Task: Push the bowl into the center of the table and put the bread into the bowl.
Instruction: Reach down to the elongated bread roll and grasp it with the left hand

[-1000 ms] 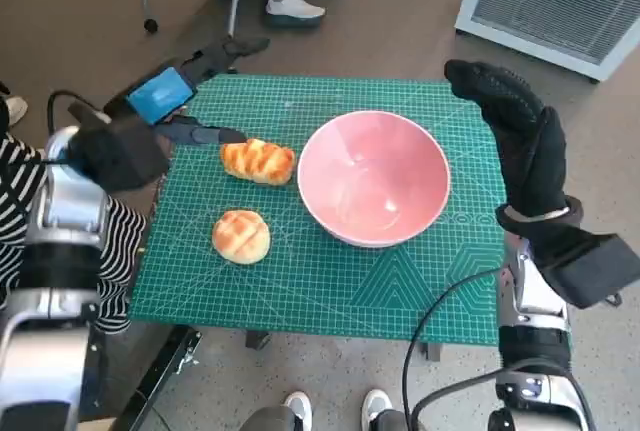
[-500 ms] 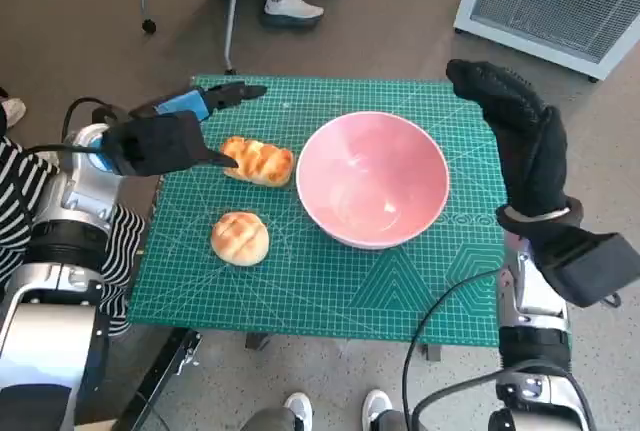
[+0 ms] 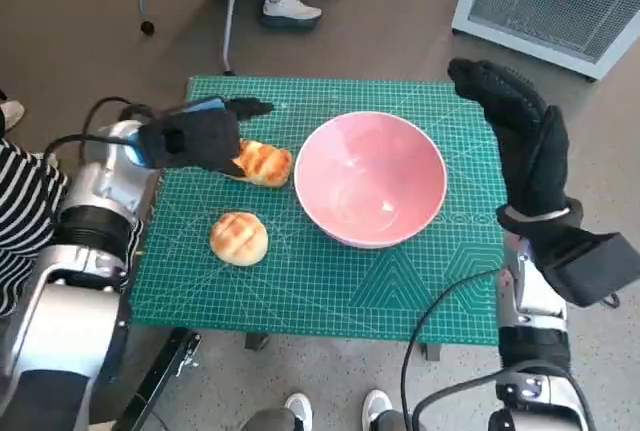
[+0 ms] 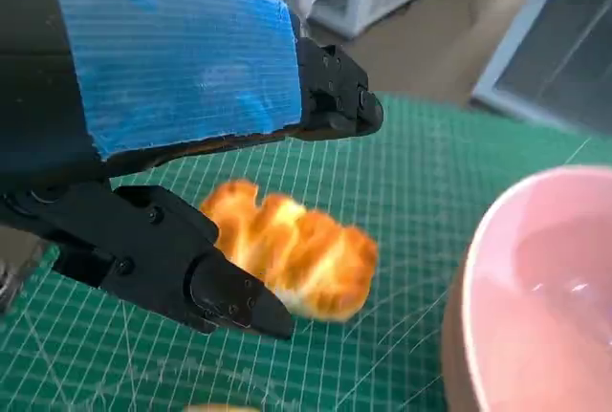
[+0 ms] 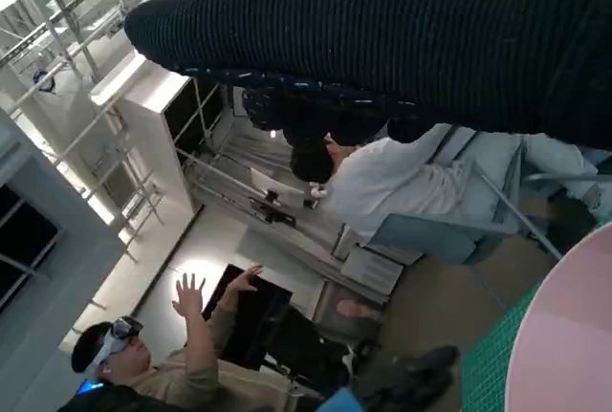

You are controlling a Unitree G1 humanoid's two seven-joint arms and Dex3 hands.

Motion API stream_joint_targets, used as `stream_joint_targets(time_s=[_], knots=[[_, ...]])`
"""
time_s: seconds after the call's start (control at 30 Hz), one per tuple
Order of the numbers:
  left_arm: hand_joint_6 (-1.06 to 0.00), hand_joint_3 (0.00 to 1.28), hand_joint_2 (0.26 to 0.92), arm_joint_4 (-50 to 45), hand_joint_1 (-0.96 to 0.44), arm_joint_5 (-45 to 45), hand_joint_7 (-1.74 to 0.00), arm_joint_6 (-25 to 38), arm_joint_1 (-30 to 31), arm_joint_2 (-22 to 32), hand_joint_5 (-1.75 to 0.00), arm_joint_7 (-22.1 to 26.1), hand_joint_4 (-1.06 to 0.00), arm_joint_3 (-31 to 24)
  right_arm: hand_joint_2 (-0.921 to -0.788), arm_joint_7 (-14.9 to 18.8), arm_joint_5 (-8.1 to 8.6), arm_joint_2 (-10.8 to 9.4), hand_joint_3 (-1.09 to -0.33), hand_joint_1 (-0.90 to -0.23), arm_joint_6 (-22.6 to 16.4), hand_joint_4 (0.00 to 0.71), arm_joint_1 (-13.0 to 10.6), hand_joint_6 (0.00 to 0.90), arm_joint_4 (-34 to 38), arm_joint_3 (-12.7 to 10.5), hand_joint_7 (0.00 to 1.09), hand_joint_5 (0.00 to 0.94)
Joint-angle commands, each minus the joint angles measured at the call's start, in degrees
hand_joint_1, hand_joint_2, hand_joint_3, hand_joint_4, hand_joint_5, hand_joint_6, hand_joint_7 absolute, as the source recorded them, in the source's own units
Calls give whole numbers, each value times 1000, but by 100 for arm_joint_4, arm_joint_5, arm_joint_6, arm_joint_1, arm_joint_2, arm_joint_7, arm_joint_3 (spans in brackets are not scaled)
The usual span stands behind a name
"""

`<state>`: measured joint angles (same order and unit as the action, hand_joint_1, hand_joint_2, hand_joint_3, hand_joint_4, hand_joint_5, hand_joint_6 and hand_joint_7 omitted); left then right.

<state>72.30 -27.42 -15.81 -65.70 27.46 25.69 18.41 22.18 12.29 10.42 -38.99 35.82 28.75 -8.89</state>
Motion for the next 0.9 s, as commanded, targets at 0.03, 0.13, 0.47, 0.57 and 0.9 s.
stream_joint_targets(time_s=[0.03,0.13,0.47,0.57,0.9], knots=[[-292,9,786,196,-106,-239,-38,280,-146,-136,0,-169,-142,210,-921,-41,63,-25,-699,-788,111,222,-169,77,-16,-23,536,1],[-295,7,785,243,-120,-364,-33,379,-128,-212,0,-311,-141,326,-921,-34,85,-23,-699,-788,127,222,-188,76,-38,-26,536,1],[-340,13,803,351,-138,-657,-37,563,-1,-490,-12,-789,-157,626,-921,-74,100,-39,-698,-789,181,222,-270,76,-155,-2,537,1],[-371,15,809,367,-121,-715,-46,546,30,-537,-24,-875,-194,682,-921,-95,89,-44,-698,-789,200,222,-292,76,-200,4,537,1],[-671,19,874,431,-58,-1019,-128,442,69,-543,-66,-1137,-594,998,-921,-131,82,-54,-697,-788,240,223,-362,77,-306,11,537,1]])
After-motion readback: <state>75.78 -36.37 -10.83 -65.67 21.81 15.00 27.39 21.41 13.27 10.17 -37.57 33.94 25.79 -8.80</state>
